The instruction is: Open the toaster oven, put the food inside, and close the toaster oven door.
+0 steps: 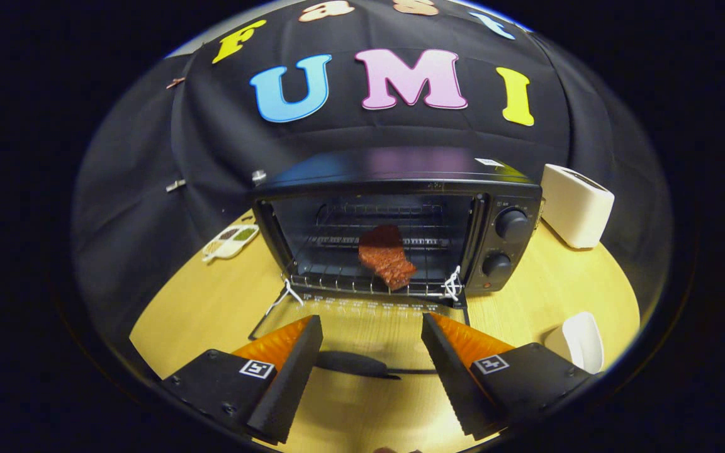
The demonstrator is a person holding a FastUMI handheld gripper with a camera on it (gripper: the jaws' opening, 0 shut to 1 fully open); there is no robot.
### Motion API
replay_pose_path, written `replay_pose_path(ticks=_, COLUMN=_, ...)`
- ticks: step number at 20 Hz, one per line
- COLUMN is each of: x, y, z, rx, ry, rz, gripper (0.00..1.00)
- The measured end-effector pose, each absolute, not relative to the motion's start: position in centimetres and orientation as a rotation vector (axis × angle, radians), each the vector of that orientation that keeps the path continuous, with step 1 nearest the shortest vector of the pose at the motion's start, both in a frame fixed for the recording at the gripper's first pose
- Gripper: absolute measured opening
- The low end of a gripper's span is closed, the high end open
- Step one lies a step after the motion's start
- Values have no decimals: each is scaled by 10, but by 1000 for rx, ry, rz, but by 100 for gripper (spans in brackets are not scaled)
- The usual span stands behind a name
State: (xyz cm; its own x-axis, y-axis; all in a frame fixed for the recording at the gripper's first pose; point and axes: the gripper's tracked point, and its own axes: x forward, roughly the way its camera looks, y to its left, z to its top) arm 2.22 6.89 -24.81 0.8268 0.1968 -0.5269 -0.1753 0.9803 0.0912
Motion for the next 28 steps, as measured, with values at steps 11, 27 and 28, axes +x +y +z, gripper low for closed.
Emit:
replay_pose_path(ticks=11, x=-38, y=59, z=-304, rx=-36, ry=745, rz=188, gripper=99)
replay_pose_path(ticks=27, x=4, y=71, z=-346, rx=-52, ry=776, rz=190, gripper=99)
replay_pose_path(ticks=28, x=5, y=71, z=-344, rx=-72, ry=779, rz=201, gripper=99)
